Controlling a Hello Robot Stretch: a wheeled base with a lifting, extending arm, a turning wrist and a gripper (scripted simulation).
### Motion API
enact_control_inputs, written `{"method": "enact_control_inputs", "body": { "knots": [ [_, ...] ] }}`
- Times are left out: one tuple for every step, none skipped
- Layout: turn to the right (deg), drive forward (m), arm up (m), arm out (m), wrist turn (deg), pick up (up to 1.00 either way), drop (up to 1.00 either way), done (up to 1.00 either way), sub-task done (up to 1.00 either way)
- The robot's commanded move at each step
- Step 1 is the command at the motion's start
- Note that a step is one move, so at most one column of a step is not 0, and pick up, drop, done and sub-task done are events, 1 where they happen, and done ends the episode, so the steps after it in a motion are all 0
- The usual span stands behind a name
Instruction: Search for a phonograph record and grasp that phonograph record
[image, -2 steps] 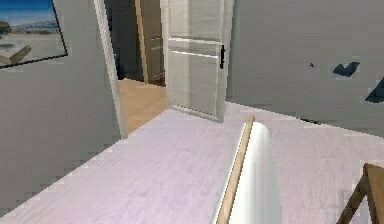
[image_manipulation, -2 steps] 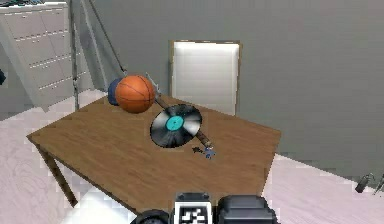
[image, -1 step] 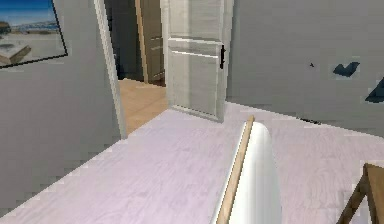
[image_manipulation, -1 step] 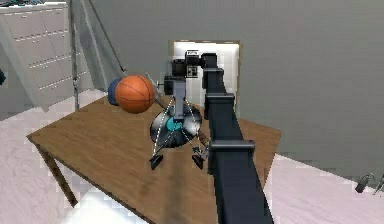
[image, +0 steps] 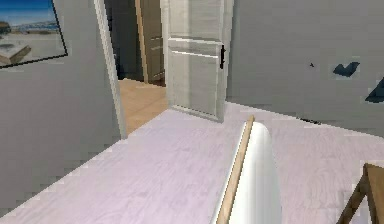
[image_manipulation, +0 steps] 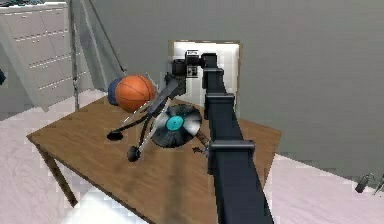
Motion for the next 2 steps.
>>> {"method": "enact_control_inputs", "body": {
  "knots": [
    [0.0, 0.00, 0.00, 0.00, 45.0, 0.00, 0.00, 0.00, 0.00],
    [0.0, 0.00, 0.00, 0.00, 45.0, 0.00, 0.00, 0.00, 0.00]
  ]
}}
